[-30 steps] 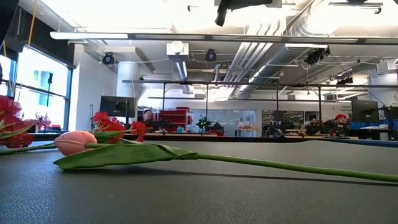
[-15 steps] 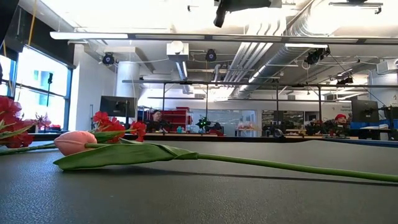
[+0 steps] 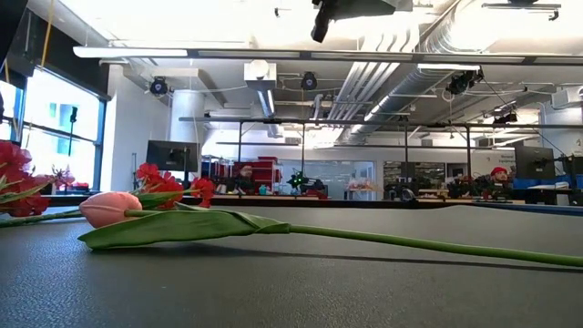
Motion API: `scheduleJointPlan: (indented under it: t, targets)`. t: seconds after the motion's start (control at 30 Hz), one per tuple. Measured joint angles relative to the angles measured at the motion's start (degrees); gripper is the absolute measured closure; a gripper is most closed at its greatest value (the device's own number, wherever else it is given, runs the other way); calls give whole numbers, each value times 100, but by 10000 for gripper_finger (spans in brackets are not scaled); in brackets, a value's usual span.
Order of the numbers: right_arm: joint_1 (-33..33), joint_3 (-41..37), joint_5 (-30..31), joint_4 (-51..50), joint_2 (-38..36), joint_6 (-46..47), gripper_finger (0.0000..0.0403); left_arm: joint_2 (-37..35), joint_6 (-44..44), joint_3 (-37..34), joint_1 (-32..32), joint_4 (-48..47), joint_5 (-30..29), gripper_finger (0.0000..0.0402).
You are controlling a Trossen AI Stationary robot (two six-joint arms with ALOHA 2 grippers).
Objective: Sort flowers into vase by color
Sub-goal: Put the red flower into the pink vase
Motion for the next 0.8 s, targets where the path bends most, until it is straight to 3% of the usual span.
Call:
scheduleJointPlan:
  t: [0.37,0.8]
  targets:
    - [0,-3,-213,-113,163,156,386,0,4,0,2,0,2,303]
    - [0,15,-343,147,-340,550,249,0,9,0,0,3,4,303]
